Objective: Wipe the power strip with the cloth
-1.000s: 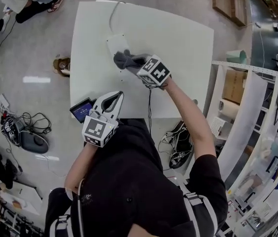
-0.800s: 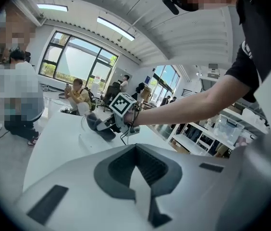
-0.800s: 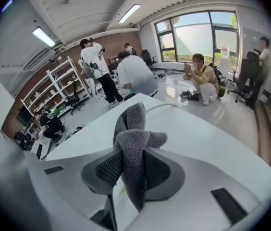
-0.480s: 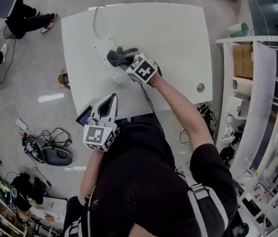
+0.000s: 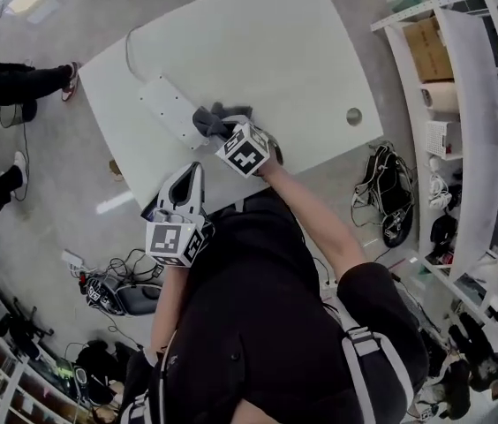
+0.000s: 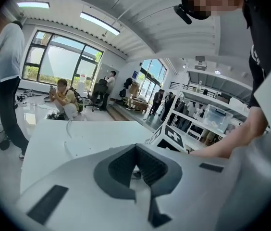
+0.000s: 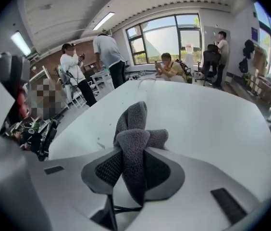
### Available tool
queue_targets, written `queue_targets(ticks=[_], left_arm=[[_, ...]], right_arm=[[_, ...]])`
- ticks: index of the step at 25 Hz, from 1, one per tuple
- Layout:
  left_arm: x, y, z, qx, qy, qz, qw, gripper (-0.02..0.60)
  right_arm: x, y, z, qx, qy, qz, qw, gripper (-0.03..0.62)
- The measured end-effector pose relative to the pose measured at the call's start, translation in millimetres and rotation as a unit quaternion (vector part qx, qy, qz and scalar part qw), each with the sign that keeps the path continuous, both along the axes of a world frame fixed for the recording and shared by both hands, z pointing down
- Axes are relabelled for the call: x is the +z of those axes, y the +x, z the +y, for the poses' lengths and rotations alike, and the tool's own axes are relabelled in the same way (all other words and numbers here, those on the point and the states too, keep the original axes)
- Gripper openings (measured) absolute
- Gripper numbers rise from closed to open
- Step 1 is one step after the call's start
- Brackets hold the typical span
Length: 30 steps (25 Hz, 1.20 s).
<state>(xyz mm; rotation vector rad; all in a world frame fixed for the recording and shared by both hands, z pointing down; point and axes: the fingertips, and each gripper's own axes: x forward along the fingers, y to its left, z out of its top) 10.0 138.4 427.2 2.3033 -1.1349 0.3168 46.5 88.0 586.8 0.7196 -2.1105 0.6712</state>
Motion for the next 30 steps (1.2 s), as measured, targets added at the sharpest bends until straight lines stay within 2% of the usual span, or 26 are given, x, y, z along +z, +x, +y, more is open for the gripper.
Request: queue_targets(ticks=[5, 7, 9, 12, 13, 15, 18, 20, 22, 24, 25, 26, 28, 30], left_arm=[[-0.5, 7.8, 5.1, 0.012, 0.006, -0.001, 0.9999, 0.046], [-1.5, 10.5, 6.4, 0.016, 0.011, 0.002, 0.9998, 0.046], [-1.0, 10.7, 4.8, 0.018, 0.013, 0.008, 0.9997, 0.046], [-2.6, 12.0, 5.7, 0.020, 0.016, 0.016, 0.9996, 0.046], [-5.0, 14.5, 6.6, 0.021, 0.018, 0.017, 0.9995, 0.046], [-12.1, 20.7, 7.4, 0.026, 0.026, 0.021, 0.9991, 0.046], [-19.3, 31.2, 9.8, 0.039, 0.035, 0.022, 0.9984, 0.046], [-20.2, 43.9, 14.6, 0.050, 0.036, 0.022, 0.9978, 0.046], [-19.1, 61.8, 17.8, 0.057, 0.037, 0.023, 0.9974, 0.046], [-16.3, 75.1, 16.8, 0.064, 0.038, 0.025, 0.9969, 0.046], [-15.2, 75.7, 15.5, 0.068, 0.038, 0.030, 0.9965, 0.046], [-14.7, 72.1, 15.2, 0.073, 0.038, 0.035, 0.9960, 0.046], [-15.4, 61.0, 18.1, 0.081, 0.041, 0.043, 0.9949, 0.046], [-16.2, 57.2, 20.7, 0.086, 0.044, 0.045, 0.9944, 0.046]], right_arm=[[0.1, -17.2, 43.1, -0.094, 0.016, 0.015, 0.995, 0.121], [-9.8, 1.9, 34.2, -0.084, 0.041, 0.028, 0.995, 0.121], [-6.6, 35.5, 9.9, -0.066, 0.061, 0.082, 0.993, 0.121], [26.2, 76.6, -9.1, -0.095, 0.056, 0.191, 0.975, 0.121], [32.3, 82.3, -9.8, -0.107, 0.057, 0.207, 0.971, 0.121], [30.2, 84.8, -8.1, -0.116, 0.070, 0.207, 0.969, 0.121], [15.6, 83.3, 1.7, -0.112, 0.089, 0.165, 0.976, 0.181], [2.2, 91.7, 14.8, -0.090, 0.092, 0.118, 0.985, 0.201], [-15.0, 113.2, 26.0, -0.044, 0.095, 0.055, 0.993, 0.212], [-46.8, 133.6, 29.6, 0.022, 0.103, -0.022, 0.994, 0.215], [-69.5, 138.2, 28.0, 0.068, 0.110, -0.064, 0.989, 0.213], [-91.8, 138.3, 26.1, 0.121, 0.117, -0.112, 0.979, 0.213], [-124.6, 130.1, 26.2, 0.214, 0.121, -0.205, 0.947, 0.213], [-138.0, 120.3, 27.4, 0.256, 0.117, -0.262, 0.923, 0.212]])
